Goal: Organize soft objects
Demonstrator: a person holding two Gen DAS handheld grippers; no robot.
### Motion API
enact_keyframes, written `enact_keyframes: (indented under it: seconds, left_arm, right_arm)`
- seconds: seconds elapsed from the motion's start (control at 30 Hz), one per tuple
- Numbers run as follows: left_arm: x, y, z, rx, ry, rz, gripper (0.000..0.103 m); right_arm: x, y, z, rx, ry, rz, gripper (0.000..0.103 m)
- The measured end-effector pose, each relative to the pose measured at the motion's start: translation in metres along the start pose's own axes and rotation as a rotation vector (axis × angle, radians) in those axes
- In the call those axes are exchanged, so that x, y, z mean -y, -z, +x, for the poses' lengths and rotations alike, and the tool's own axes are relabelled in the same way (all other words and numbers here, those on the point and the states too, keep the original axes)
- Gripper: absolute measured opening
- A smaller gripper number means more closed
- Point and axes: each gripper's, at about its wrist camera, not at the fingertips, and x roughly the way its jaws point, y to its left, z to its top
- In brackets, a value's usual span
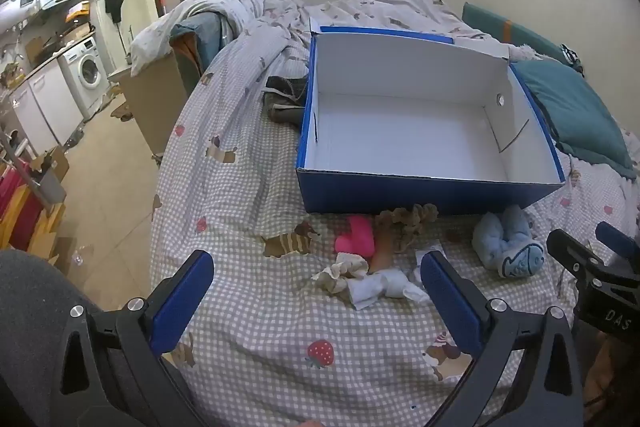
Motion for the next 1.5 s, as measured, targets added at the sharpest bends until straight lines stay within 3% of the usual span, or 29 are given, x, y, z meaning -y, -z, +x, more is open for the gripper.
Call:
enact_keyframes:
  seconds: [1.5]
  left_arm:
    - [0.0005,0.0012,0.0007,0.008,-0.013,0.013,0.103]
  right_arm:
    - [-0.0005,-0.0001,0.0006,0.005,-0.003,0.002,0.103]
